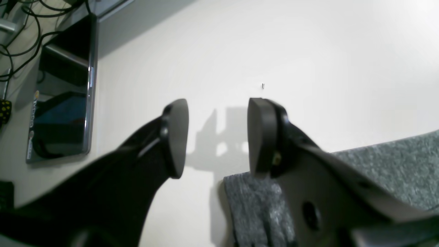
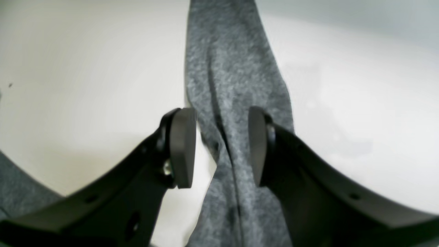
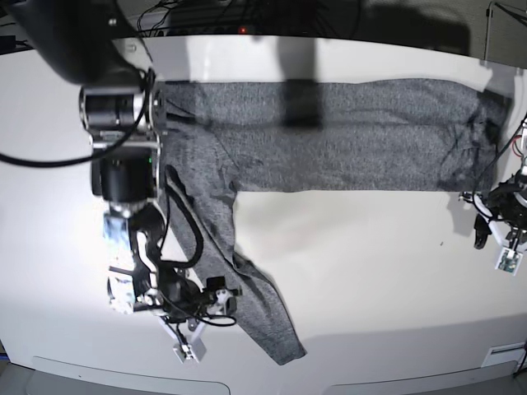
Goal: Fold the T-shirt properly
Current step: 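Release the folded edge and move the right gripper to the trailing sleeve, then grasp the sleeve with the right gripper and fold it onto the shirt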
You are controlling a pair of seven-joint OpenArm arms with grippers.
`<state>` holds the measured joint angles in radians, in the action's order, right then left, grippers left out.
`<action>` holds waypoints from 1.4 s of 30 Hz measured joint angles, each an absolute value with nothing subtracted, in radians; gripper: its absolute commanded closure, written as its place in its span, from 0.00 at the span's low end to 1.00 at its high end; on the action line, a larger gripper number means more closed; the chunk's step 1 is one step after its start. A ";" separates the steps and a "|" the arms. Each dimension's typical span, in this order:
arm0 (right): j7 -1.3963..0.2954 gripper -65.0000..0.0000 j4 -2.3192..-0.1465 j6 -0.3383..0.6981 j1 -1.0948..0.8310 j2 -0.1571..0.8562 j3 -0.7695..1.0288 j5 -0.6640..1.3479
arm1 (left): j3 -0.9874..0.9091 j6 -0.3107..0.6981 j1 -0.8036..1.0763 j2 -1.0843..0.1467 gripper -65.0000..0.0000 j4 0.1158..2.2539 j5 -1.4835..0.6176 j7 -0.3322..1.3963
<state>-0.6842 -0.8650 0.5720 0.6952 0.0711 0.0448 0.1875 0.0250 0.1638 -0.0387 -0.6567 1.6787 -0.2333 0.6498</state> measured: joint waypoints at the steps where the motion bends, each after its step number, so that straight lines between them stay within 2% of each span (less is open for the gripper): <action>1: -0.669 0.61 -0.804 0.572 0.723 0.065 0.045 0.165 | 0.025 0.164 -0.038 -0.657 0.58 1.679 -0.233 0.650; 6: -0.553 0.61 -0.537 0.530 0.799 0.024 0.045 0.047 | 0.025 0.164 -0.039 -0.657 0.58 1.679 -0.233 0.650; 10: -0.411 0.61 -0.435 0.496 0.781 0.002 0.045 -0.025 | 0.025 0.164 -0.038 -0.657 0.58 1.678 -0.233 0.658; 14: -0.223 0.61 -0.427 0.347 0.742 -0.009 0.045 -0.026 | 0.025 0.164 -0.038 -0.656 0.58 1.678 -0.233 0.687; 16: -0.155 0.61 -0.427 0.340 0.728 -0.007 0.045 -0.027 | 0.025 0.164 -0.038 -0.657 0.58 1.678 -0.233 0.691; 19: -0.115 0.61 -0.427 0.339 0.725 -0.009 0.045 -0.031 | 0.025 0.164 -0.038 -0.656 0.58 1.678 -0.233 0.691; 22: -0.103 0.61 -0.427 0.217 0.729 -0.009 0.045 -0.028 | 0.025 0.164 -0.038 -0.657 0.58 1.678 -0.235 0.691; 24: -0.107 0.61 -0.427 0.194 0.726 -0.003 0.045 -0.028 | 0.025 0.163 -0.038 -0.657 0.58 1.678 -0.264 0.696; 30: -0.200 0.61 -0.427 0.216 0.705 -0.004 0.045 -0.063 | 0.025 0.164 -0.038 -0.657 0.58 1.678 -0.281 0.696; 34: -0.186 0.68 -0.425 0.249 0.674 -0.032 0.045 -0.133 | 0.025 0.164 -0.038 -0.656 0.58 1.678 -0.279 0.695; 39: -0.131 0.68 -0.439 0.344 0.623 -0.078 0.036 -0.138 | 0.025 0.164 -0.038 -0.657 0.58 1.678 -0.278 0.696; 42: -0.122 0.68 -0.447 0.408 0.609 -0.081 -0.044 -0.117 | 0.025 0.164 -0.038 -0.656 0.58 1.678 -0.278 0.696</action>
